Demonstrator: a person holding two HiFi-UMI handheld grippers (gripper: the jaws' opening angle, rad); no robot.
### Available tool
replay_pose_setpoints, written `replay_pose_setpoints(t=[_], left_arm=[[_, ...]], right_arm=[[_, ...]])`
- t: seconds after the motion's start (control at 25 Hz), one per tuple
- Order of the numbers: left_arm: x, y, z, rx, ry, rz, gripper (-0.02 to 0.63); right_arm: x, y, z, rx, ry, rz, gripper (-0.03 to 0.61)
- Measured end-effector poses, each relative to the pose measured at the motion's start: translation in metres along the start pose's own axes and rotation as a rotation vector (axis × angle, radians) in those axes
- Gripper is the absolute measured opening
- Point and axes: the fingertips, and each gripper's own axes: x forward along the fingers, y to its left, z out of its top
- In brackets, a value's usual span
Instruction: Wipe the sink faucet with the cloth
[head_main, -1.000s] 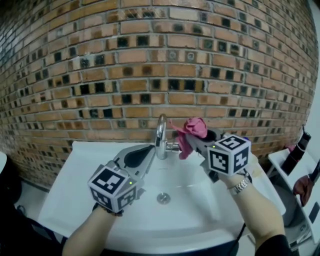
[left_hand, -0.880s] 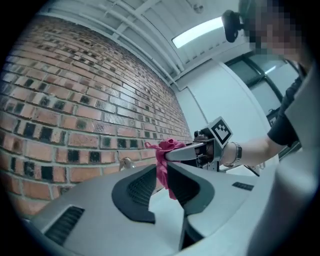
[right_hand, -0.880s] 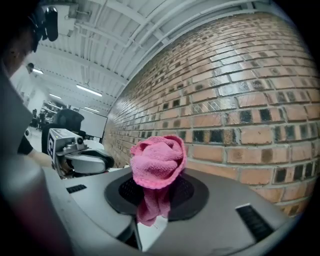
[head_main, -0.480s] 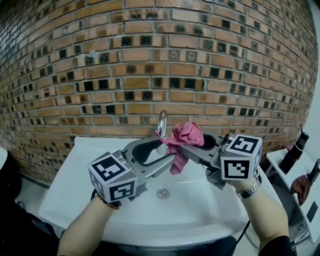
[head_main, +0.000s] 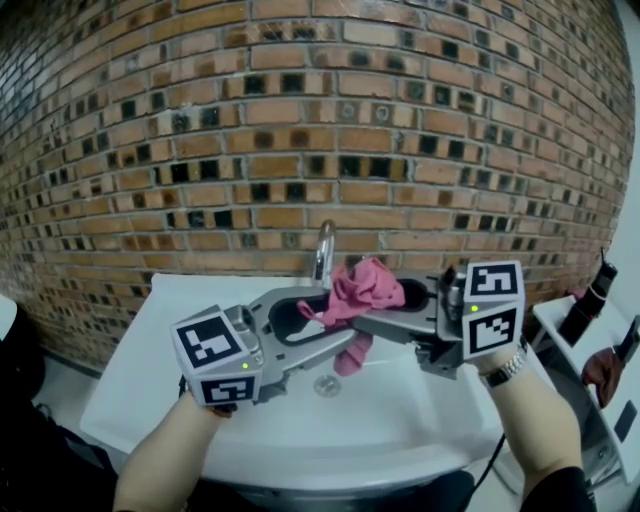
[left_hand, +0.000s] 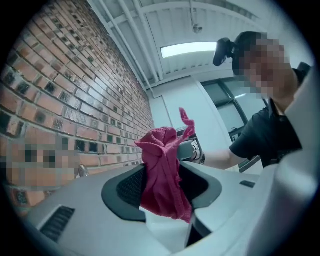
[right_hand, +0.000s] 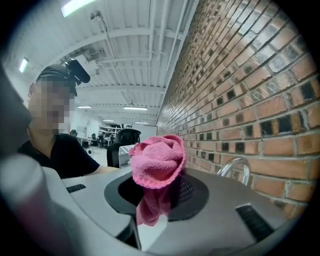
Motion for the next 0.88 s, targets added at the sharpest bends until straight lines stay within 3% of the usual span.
replay_pose_setpoints(t=[0.08, 0.36, 0.56, 0.88], left_arm=[[-0.001, -0.002, -0.001, 0.028, 0.011, 0.008, 0.166], [-0.009, 0.007, -0.001, 0.118, 0.045, 0.095, 0.092], [-0.022, 0.028, 0.005, 0.128, 0.014, 0.218, 0.083], [-0.036, 0.075, 0.007, 0.161, 0.039, 0.409, 0.083]], right_arm=[[0.002, 0.003, -0.001, -0.004, 0.010, 0.018, 0.106], [0.005, 0.001, -0.001, -0.035, 0.013, -0.021, 0.152], [0.004, -0.013, -0.001, -0.090, 0.015, -0.144, 0.207], [-0.001, -0.040, 0.001, -0.100, -0.064, -0.323, 0.210]])
